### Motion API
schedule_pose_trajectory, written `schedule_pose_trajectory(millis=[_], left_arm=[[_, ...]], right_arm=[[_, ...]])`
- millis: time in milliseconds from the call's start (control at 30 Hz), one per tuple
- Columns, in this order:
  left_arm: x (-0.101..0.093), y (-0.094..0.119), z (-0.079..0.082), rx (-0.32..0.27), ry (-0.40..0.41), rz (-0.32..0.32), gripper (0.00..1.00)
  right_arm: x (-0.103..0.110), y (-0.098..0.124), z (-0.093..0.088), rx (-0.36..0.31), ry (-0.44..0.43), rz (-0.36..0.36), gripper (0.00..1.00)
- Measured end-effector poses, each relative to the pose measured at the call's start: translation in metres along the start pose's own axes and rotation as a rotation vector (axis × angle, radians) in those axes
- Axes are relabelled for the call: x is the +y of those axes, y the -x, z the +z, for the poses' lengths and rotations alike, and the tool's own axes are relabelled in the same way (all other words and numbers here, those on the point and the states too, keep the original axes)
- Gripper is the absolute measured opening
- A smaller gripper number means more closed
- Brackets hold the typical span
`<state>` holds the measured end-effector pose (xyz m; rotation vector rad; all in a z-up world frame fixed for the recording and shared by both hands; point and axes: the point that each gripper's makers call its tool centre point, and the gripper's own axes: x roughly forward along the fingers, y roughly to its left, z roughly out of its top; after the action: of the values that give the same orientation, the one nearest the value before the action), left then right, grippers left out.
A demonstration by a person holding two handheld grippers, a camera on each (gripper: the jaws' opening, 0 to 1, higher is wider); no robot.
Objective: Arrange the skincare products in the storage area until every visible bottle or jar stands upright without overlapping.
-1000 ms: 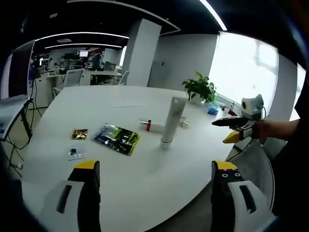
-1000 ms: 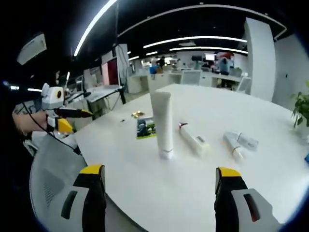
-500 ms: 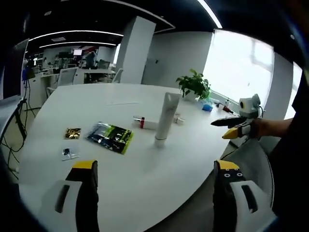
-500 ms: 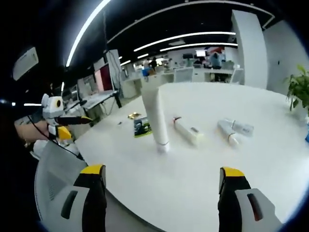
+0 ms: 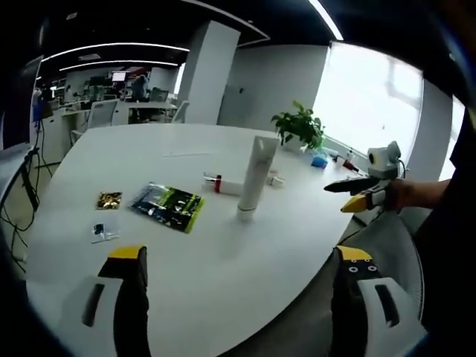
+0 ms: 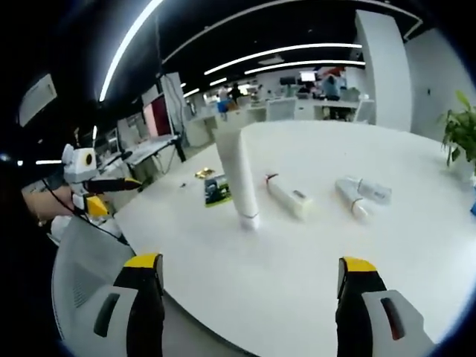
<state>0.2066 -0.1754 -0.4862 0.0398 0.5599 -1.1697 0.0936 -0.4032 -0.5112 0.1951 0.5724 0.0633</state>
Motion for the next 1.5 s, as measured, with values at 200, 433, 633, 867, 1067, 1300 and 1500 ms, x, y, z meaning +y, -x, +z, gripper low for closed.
schedule_pose_trajectory(millis=[200, 433, 633, 867, 1067, 1300, 1500], left_arm=[[0.002, 0.001, 0.001, -0.008, 0.017, 0.006, 0.96], [0.002, 0.001, 0.001, -0.009, 0.028, 0.010, 0.94], [0.007, 0.001, 0.001, -0.008, 0.041, 0.021, 0.94], [0.009, 0.002, 0.001, -0.013, 0.052, 0.032, 0.94], [0.010, 0.001, -0.002, 0.003, 0.057, 0.035, 0.93], [0.011, 0.000, -0.005, 0.018, 0.058, 0.038, 0.92], [0.008, -0.001, -0.007, 0.030, 0.052, 0.028, 0.91]], right_arm=[[-0.005, -0.003, 0.000, 0.021, 0.002, -0.003, 0.99], [-0.015, -0.011, 0.020, 0.046, 0.040, -0.006, 0.99], [-0.031, -0.027, 0.040, 0.083, 0.151, -0.041, 0.99], [-0.037, -0.049, 0.049, 0.144, 0.218, -0.024, 0.98], [-0.052, -0.070, 0.050, 0.196, 0.255, -0.014, 0.95], [-0.065, -0.098, 0.048, 0.254, 0.295, 0.013, 0.91], [-0.069, -0.115, 0.049, 0.286, 0.369, 0.017, 0.83]])
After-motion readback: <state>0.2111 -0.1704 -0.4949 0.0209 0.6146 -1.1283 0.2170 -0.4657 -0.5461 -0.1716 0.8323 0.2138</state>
